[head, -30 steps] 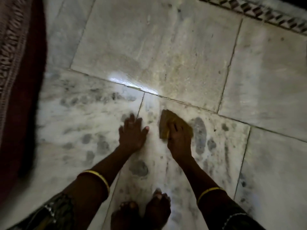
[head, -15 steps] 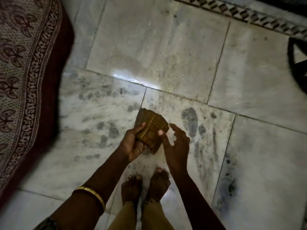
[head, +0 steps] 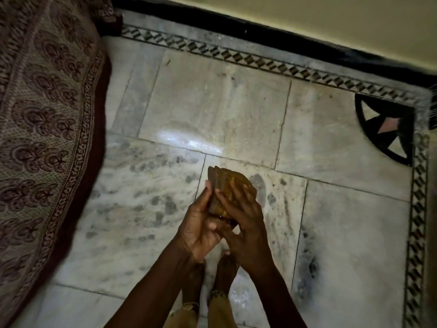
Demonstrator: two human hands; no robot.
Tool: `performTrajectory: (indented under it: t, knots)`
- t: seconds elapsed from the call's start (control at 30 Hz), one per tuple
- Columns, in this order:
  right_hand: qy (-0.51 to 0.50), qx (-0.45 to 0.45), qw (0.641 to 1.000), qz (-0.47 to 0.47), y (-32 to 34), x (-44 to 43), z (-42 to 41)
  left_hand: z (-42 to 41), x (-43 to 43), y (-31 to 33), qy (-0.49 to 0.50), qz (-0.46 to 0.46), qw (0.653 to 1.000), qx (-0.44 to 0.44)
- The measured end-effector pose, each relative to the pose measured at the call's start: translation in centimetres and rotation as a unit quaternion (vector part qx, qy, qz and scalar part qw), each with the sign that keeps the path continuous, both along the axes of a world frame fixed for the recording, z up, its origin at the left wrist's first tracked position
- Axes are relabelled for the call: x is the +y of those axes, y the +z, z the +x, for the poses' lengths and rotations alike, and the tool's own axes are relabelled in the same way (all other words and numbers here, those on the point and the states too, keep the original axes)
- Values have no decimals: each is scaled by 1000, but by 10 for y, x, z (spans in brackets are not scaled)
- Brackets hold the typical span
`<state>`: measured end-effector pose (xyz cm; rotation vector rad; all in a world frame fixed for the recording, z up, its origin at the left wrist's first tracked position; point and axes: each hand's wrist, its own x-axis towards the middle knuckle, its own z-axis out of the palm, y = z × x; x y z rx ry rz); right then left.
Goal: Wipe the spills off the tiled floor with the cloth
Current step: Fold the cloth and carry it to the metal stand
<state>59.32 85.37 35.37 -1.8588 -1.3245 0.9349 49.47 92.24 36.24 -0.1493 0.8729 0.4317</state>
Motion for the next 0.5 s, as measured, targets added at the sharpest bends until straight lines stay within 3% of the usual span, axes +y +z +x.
performTrajectory:
  t: [0.07, 0.13, 0.27, 0.33, 0.37, 0.43, 0.5]
  knots:
    - [-34, 6, 999, 4, 19, -2, -2, -7, 2, 18, -2, 12, 999, -30]
    - [-110, 103, 988, -21, 48, -2, -5, -13, 2, 36, -41, 66, 997, -4]
    - [-247, 389, 888, 0, 111, -5, -2, -18, -5, 79, -119, 166, 971, 121]
    - [-322, 459, 828, 18, 141, -9, 6, -23, -10, 98, -107, 167, 969, 146]
    - [-346, 463, 816, 33, 157, -12, 11, -26, -12, 110, -98, 167, 970, 149]
    - [-359, 399, 841, 72, 184, -17, 19, -30, -17, 131, -86, 166, 970, 153]
    - [-317, 275, 902, 105, 218, -29, 19, -29, -25, 167, -81, 175, 970, 145]
